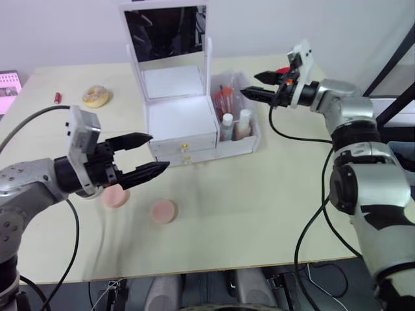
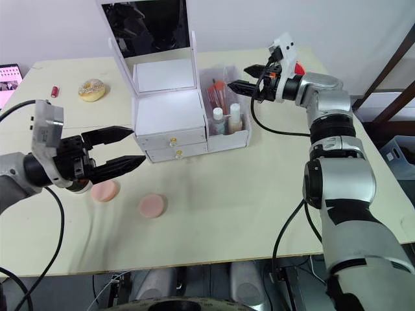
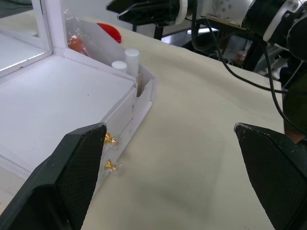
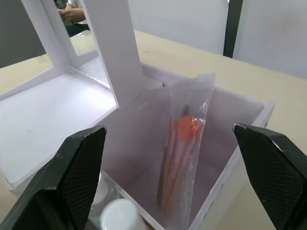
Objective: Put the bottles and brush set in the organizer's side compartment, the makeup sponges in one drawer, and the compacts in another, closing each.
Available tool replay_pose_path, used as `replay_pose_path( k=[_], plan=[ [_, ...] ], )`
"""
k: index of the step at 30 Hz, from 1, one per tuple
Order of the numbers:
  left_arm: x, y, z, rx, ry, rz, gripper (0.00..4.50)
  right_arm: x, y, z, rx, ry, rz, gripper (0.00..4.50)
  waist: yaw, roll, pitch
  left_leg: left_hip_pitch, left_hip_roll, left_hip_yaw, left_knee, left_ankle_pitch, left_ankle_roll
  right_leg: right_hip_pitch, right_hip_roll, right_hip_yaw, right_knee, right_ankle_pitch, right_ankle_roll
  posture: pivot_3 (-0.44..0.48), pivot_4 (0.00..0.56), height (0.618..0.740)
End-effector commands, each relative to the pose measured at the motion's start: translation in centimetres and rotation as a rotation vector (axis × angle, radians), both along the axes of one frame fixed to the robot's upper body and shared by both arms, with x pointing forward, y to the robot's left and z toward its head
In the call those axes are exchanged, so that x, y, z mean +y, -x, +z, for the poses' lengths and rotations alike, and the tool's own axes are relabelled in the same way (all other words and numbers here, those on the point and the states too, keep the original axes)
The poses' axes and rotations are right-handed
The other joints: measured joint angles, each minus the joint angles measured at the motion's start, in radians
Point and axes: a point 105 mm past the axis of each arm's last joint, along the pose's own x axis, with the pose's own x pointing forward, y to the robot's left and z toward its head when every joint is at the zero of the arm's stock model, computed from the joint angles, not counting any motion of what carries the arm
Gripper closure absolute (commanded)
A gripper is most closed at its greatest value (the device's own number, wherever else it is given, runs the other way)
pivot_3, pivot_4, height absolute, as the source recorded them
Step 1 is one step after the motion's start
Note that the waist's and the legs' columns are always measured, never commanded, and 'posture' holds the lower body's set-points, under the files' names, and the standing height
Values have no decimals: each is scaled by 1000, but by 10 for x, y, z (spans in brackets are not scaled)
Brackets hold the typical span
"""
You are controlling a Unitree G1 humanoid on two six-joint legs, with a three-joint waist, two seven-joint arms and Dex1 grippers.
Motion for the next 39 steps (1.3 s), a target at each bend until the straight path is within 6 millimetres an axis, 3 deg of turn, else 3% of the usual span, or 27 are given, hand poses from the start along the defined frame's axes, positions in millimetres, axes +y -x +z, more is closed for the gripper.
replay_pose_path(
  k=[1,8,13,18,21,25,39],
  plan=[
    [2,4,5,-38,-18,-5,0,-4,19,26,-88,18,75,20,1,0,0,0,0,0,0,0,0,0,0,0,0,0,0,0,150,739],
    [24,11,-7,15,-63,52,0,-26,81,5,-52,143,154,20,20,0,0,-1,0,0,0,0,0,0,0,0,-1,-2,2,0,150,739],
    [66,21,-30,104,-150,180,0,-54,140,-19,-27,259,128,20,29,0,0,1,0,2,-2,0,0,-1,0,2,-1,-5,-2,0,150,739],
    [108,27,-39,129,-207,317,0,-79,170,-28,58,228,20,20,31,-1,0,1,0,4,3,0,0,0,0,4,-1,-6,-2,0,150,739],
    [123,31,-43,144,-222,356,0,-93,180,-48,119,249,-49,20,32,-4,-1,1,1,4,4,-1,0,0,0,5,-2,-6,-3,0,150,739],
    [129,34,-48,181,-218,360,0,-99,189,-68,160,248,-74,20,32,-4,-2,0,1,6,4,-1,0,0,-1,5,-3,-6,-3,0,150,739],
    [122,27,-48,143,-245,342,0,-101,185,-69,97,291,-98,20,32,-5,-1,0,1,8,1,-1,0,-2,-1,7,-3,-6,-2,0,150,739]
  ],
)
